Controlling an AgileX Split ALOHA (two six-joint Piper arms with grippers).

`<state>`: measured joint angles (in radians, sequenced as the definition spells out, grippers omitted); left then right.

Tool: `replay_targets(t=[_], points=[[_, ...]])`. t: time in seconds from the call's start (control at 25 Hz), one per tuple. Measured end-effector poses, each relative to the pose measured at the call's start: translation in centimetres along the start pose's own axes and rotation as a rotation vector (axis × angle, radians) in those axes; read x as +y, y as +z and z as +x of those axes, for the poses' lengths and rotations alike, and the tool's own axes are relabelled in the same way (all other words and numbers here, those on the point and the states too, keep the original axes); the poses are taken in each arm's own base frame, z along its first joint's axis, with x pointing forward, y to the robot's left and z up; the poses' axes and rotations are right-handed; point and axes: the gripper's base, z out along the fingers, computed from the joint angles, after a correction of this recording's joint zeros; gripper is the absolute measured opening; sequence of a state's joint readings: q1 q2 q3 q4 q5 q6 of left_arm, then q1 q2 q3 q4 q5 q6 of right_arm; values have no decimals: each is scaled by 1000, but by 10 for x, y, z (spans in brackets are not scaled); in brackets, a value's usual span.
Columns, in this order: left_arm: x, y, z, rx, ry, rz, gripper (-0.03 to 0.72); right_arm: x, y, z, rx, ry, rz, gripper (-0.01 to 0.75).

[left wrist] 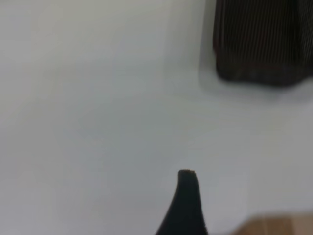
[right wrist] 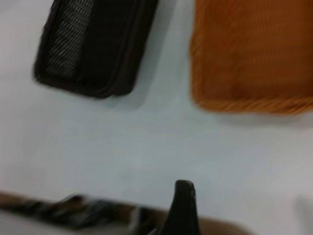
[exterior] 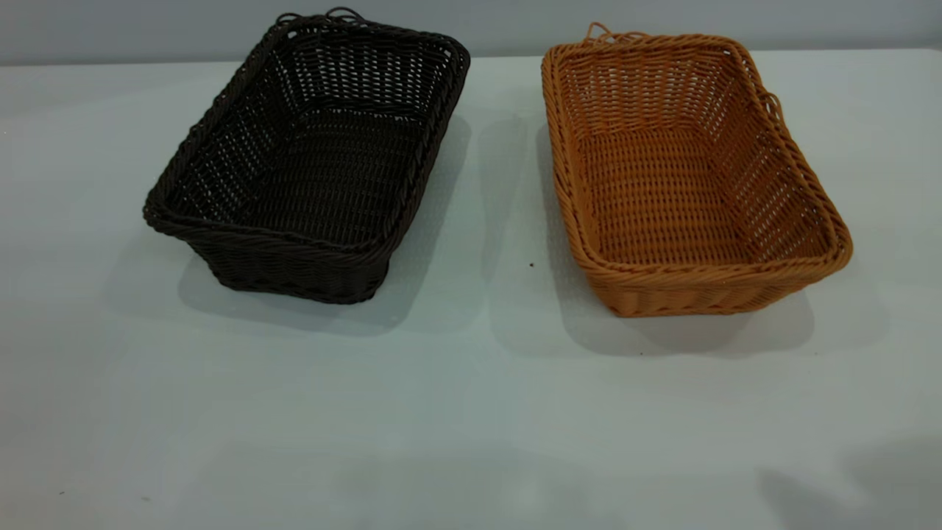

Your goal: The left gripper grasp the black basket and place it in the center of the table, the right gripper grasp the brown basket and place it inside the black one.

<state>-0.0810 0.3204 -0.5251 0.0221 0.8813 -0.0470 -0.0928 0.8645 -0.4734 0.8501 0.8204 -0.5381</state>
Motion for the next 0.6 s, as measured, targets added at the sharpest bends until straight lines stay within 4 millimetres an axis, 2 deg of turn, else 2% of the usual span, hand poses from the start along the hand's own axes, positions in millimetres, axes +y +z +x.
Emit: replay_targets(t=[0.16, 0.4, 0.6], points=[[-2, 31, -37, -54, -12, 7, 584, -14, 40, -8, 151, 208, -104, 584], [-6, 75, -74, -80, -18, 18, 584, -32, 90, -12, 262, 559, -190, 584], [-9, 100, -87, -41, -63, 42, 584, -23, 134, -7, 302, 836, -255, 584]])
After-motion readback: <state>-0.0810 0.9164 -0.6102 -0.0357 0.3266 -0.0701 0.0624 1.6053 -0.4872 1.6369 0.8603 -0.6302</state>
